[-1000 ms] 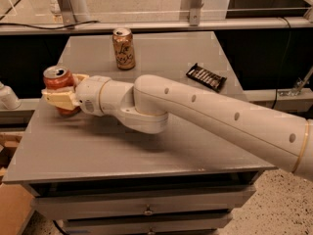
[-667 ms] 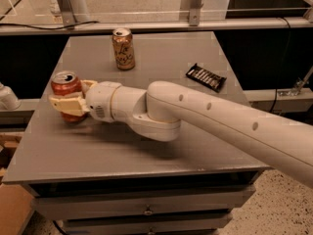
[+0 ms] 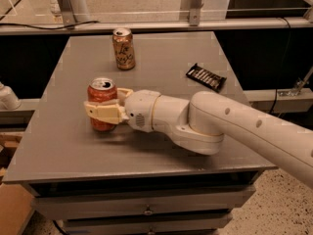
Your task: Knock coke can over
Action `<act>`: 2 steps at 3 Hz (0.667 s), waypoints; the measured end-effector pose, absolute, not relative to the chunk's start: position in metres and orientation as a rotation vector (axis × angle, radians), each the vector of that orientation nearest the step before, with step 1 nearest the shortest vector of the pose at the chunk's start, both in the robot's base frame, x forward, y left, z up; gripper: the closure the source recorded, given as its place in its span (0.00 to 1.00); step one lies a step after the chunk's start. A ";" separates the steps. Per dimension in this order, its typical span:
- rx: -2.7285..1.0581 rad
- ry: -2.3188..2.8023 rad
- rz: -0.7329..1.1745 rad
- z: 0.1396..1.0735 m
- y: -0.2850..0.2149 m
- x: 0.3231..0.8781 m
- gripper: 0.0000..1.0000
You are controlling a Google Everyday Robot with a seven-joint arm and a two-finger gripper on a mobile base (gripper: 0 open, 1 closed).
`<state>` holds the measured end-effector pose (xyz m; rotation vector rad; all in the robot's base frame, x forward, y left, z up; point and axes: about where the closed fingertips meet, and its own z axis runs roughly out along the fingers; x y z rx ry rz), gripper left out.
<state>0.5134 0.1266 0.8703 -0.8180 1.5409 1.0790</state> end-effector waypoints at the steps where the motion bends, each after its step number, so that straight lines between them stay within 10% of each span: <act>1: -0.873 1.538 1.048 0.898 0.094 0.506 1.00; 2: -0.917 1.582 1.006 0.921 0.039 0.503 1.00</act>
Offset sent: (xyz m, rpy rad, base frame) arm -0.0112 -0.1648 0.0748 -0.1814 -0.0090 0.0145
